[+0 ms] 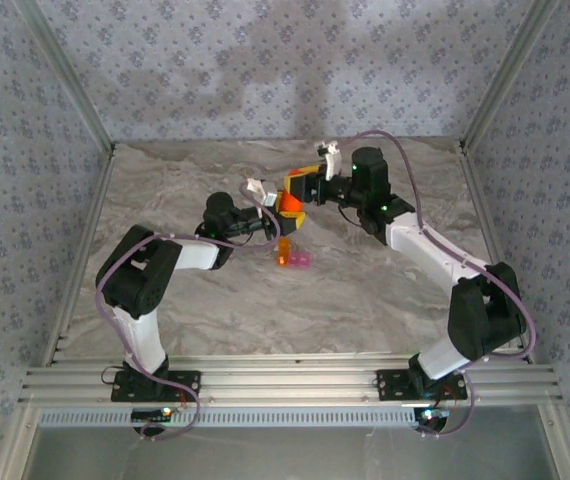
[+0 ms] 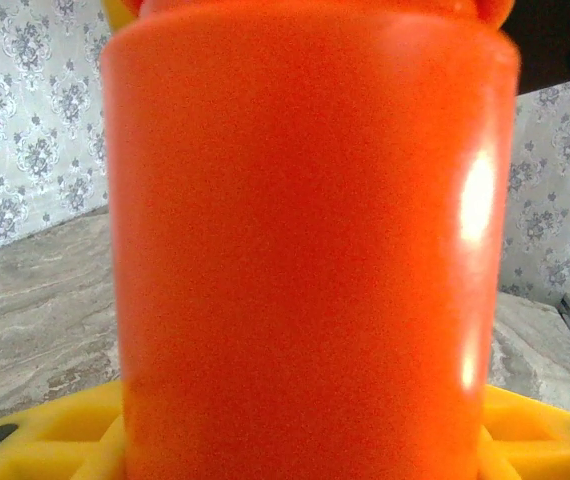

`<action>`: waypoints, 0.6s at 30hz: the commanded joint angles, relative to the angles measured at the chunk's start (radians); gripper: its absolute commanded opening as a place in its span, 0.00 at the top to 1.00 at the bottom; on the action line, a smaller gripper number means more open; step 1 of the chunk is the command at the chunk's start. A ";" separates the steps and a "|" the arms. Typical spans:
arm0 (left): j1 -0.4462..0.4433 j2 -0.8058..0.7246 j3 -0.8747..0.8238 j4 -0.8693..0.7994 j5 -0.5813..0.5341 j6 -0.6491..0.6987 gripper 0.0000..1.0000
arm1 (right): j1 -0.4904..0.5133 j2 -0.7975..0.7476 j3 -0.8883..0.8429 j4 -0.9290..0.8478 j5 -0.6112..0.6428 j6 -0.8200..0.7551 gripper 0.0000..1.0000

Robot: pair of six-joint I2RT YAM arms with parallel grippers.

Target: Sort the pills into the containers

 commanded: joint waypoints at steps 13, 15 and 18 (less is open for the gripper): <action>0.017 -0.060 0.029 0.119 -0.064 0.000 1.00 | 0.067 0.070 0.053 -0.328 0.042 -0.117 0.82; 0.017 -0.062 0.027 0.122 -0.066 0.000 1.00 | 0.066 0.071 0.047 -0.316 0.037 -0.100 0.83; 0.018 -0.064 0.022 0.125 -0.073 0.000 1.00 | 0.067 0.064 0.026 -0.274 0.029 -0.068 0.83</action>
